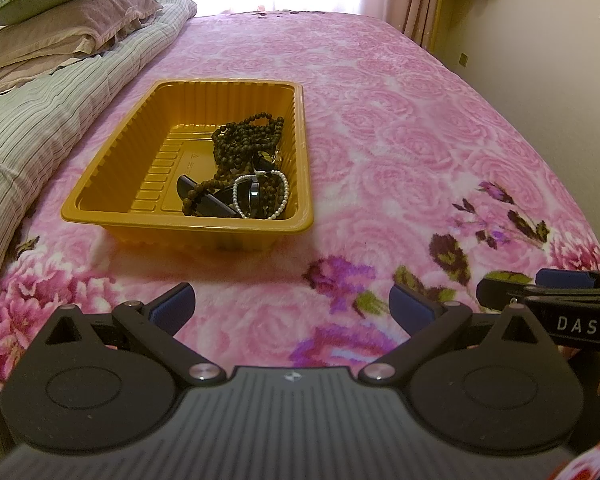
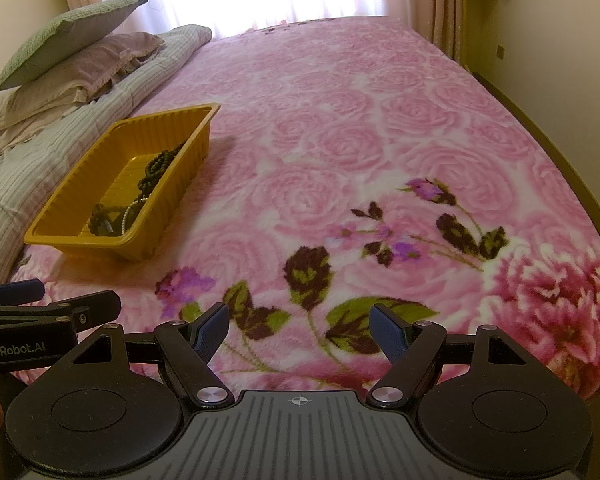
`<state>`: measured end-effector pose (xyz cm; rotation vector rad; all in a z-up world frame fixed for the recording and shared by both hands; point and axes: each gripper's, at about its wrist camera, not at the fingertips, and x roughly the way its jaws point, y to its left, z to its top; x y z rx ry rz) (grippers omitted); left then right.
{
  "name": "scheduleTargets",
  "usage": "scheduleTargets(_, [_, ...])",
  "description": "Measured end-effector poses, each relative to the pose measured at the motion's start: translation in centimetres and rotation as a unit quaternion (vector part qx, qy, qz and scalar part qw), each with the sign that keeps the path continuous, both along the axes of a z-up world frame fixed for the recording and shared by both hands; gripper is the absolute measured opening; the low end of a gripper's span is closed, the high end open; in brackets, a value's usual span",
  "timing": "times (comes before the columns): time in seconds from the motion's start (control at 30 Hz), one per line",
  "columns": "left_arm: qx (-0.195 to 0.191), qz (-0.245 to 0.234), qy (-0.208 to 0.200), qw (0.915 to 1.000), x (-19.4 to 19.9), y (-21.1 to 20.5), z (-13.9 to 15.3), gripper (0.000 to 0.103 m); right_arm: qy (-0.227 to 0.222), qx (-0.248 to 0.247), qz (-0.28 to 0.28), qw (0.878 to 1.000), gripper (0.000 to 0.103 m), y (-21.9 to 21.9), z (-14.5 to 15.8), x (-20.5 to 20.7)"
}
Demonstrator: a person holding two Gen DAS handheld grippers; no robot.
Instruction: Organize jewelry
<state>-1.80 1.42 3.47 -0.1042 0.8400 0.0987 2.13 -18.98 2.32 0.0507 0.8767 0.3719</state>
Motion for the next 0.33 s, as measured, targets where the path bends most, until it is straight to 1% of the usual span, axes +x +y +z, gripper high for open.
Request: scheduleTargets(0.33, [-0.009, 0.000, -0.010, 0.9999, 0.21, 0.09, -0.03, 0.103, -0.002, 0.000, -0.001, 1.000, 0.077, 0.28, -0.30, -0.40])
